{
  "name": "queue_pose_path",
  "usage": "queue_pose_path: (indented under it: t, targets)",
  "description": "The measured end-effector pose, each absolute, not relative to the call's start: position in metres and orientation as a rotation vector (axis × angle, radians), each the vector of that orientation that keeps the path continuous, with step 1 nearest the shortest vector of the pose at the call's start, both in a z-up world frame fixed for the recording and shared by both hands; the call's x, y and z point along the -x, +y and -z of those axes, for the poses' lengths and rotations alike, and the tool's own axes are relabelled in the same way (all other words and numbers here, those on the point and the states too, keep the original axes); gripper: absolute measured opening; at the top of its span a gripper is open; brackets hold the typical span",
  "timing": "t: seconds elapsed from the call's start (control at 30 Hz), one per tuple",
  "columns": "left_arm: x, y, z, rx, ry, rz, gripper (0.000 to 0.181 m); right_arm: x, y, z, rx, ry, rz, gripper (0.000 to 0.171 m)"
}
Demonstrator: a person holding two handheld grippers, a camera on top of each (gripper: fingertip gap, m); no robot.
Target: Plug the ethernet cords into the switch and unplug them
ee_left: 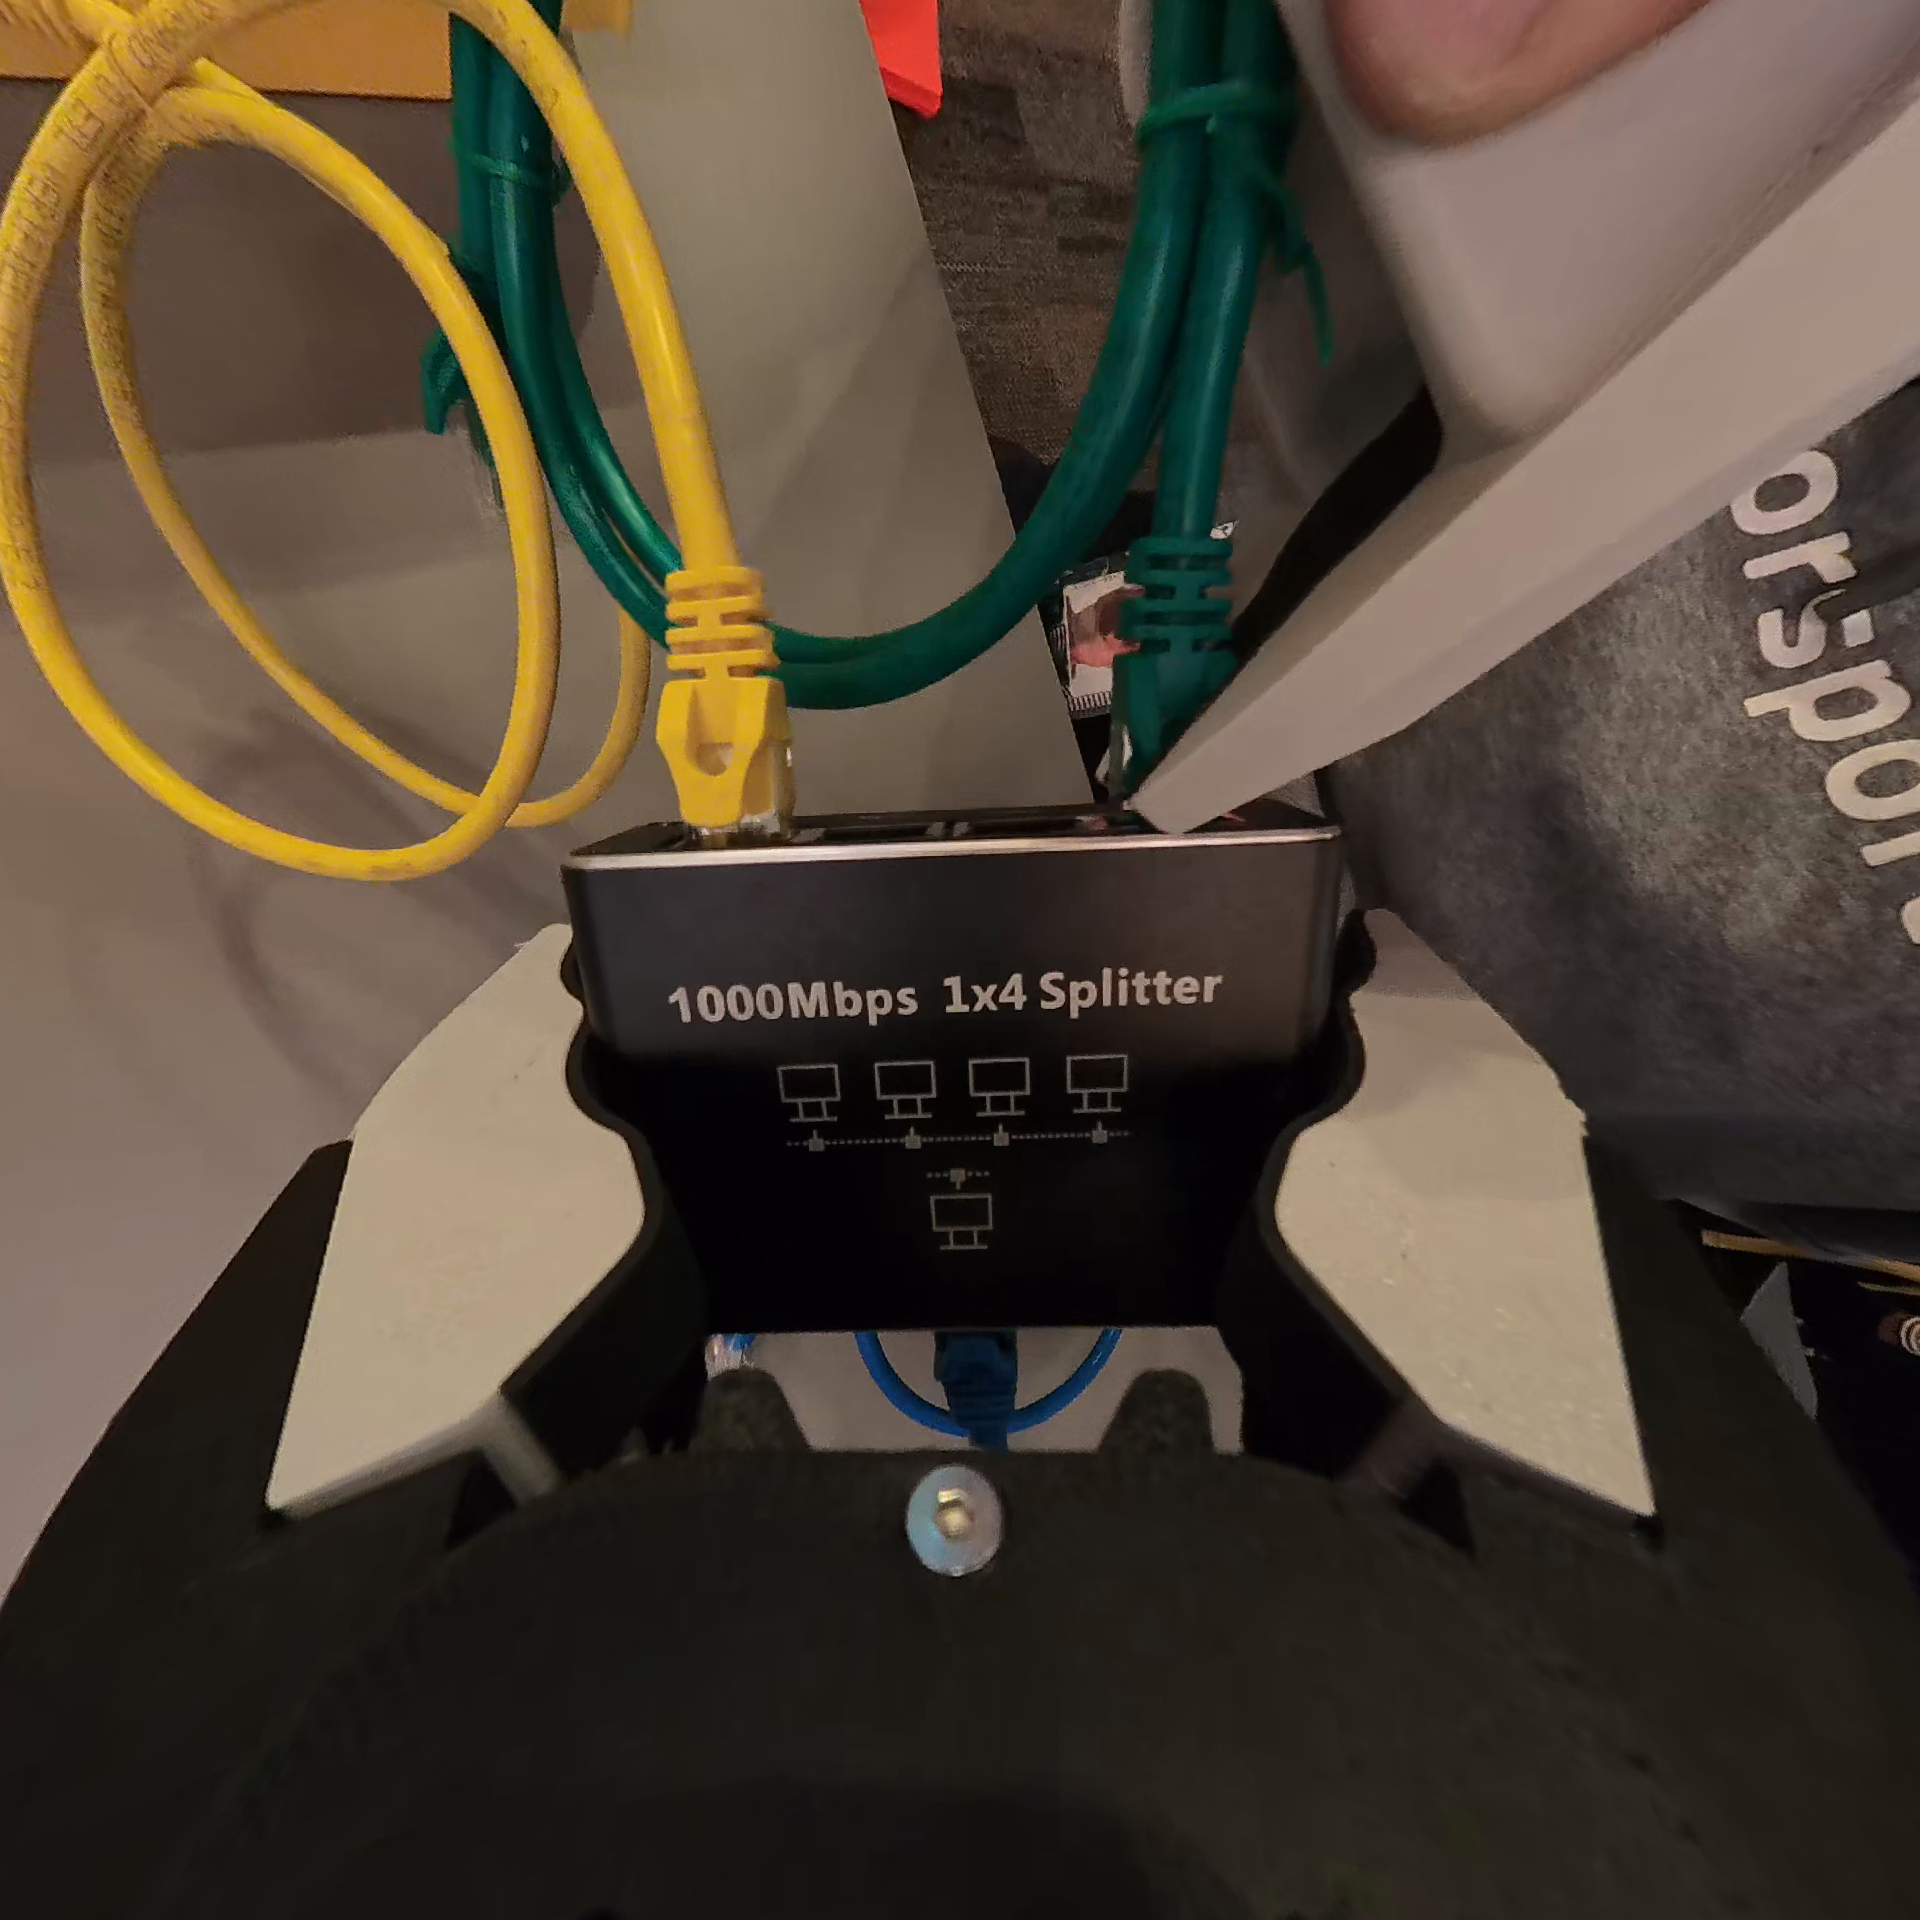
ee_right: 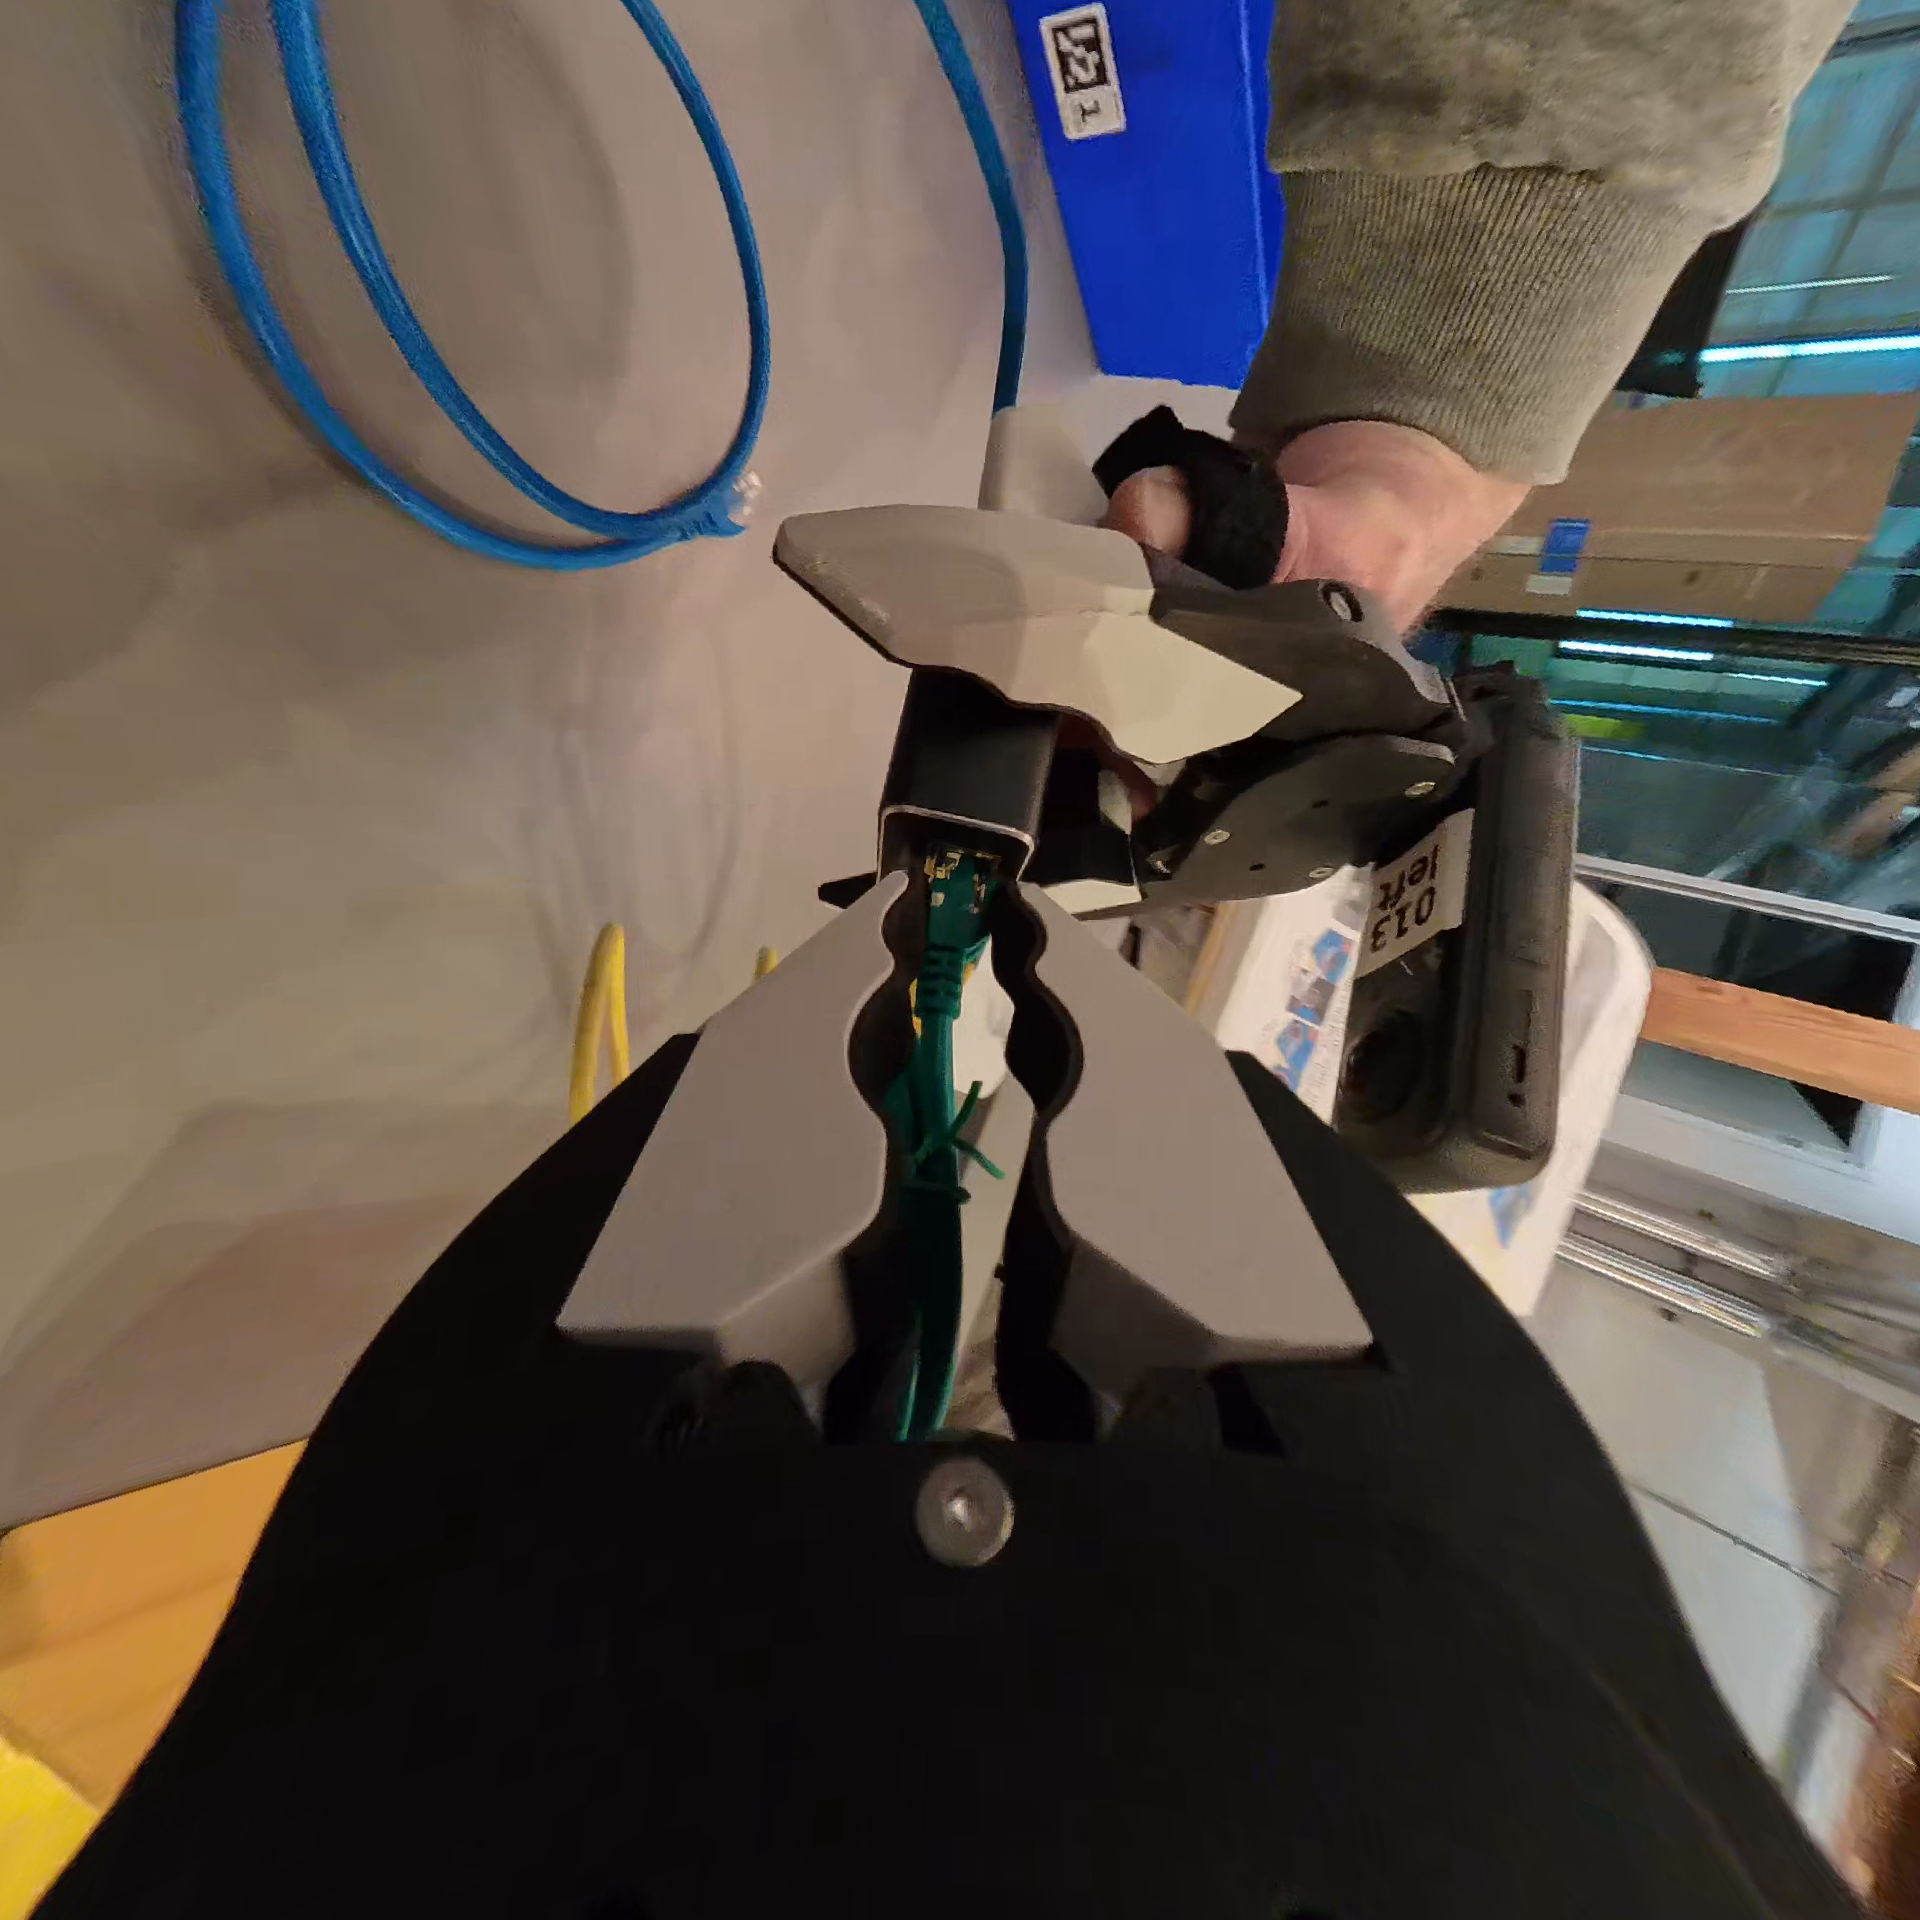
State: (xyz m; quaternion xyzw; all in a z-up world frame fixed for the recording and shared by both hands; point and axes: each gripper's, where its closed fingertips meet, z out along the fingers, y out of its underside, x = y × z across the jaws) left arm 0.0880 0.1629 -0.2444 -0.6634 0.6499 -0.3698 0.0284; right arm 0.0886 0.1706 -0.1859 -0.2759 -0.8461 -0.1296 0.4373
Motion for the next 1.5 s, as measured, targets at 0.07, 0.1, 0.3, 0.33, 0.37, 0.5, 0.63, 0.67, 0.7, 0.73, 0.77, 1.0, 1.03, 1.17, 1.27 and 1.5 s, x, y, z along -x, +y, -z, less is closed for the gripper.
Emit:
queue_pose_path:
  t: [0.07, 0.1, 0.3, 0.33, 0.37, 0.5, 0.63, 0.67, 0.7, 0.73, 0.77, 1.0, 1.03, 1.17, 1.27, 1.5]
  targets:
    - [-0.09, 0.162, 0.246, 2.033, 2.008, 1.145, 0.127, -0.091, 0.17, 0.187, 0.7, -2.143, 0.317, 0.009]
    - [-0.091, 0.161, 0.248, 2.029, 2.012, 1.142, 0.127, -0.092, 0.168, 0.189, 0.712, -2.165, 0.307, 0.009]
    - [-0.099, 0.169, 0.238, 1.991, 1.889, 1.235, 0.127, -0.096, 0.177, 0.181, 0.792, -2.066, 0.287, 0.008]
    - [-0.101, 0.169, 0.236, 1.982, 1.878, 1.25, 0.127, -0.096, 0.178, 0.18, 0.809, -2.044, 0.286, 0.008]
    - [-0.101, 0.17, 0.237, 1.979, 1.873, 1.251, 0.126, -0.096, 0.178, 0.181, 0.83, -2.024, 0.281, 0.008]
    - [-0.101, 0.169, 0.242, 1.985, 1.842, 1.269, 0.126, -0.095, 0.179, 0.186, 0.878, -1.973, 0.28, 0.008]
    - [-0.099, 0.159, 0.246, 1.967, 1.879, 1.266, 0.126, -0.092, 0.166, 0.191, 0.919, -1.986, 0.055, 0.008]
    - [-0.097, 0.157, 0.249, 1.97, 1.904, 1.239, 0.126, -0.092, 0.163, 0.193, 0.932, -2.005, -0.01, 0.008]
    - [-0.097, 0.154, 0.25, 1.963, 1.921, 1.237, 0.127, -0.091, 0.158, 0.192, 0.941, -2.014, -0.094, 0.008]
    - [-0.098, 0.151, 0.247, 1.947, 1.925, 1.255, 0.127, -0.091, 0.155, 0.19, 0.94, -2.013, -0.169, 0.008]
    - [-0.098, 0.148, 0.245, 1.931, 1.93, 1.259, 0.127, -0.091, 0.152, 0.187, 0.941, -2.011, -0.229, 0.007]
    - [-0.09, 0.145, 0.24, 1.963, 1.914, 1.256, 0.127, -0.082, 0.152, 0.183, 0.837, -2.006, -0.134, 0.009]
    - [-0.087, 0.148, 0.24, 1.975, 1.898, 1.237, 0.126, -0.079, 0.154, 0.183, 0.82, -2.002, -0.093, 0.01]
    - [-0.074, 0.152, 0.236, 2.016, 1.848, 1.199, 0.127, -0.067, 0.158, 0.179, 0.708, -2.004, 0.154, 0.011]
    - [-0.064, 0.153, 0.232, 2.043, 1.798, 1.19, 0.126, -0.057, 0.162, 0.175, 0.591, -1.993, 0.339, 0.011]
    - [-0.053, 0.15, 0.234, 2.072, 1.799, 1.106, 0.126, -0.048, 0.156, 0.177, 0.433, -2.09, 0.55, 0.01]
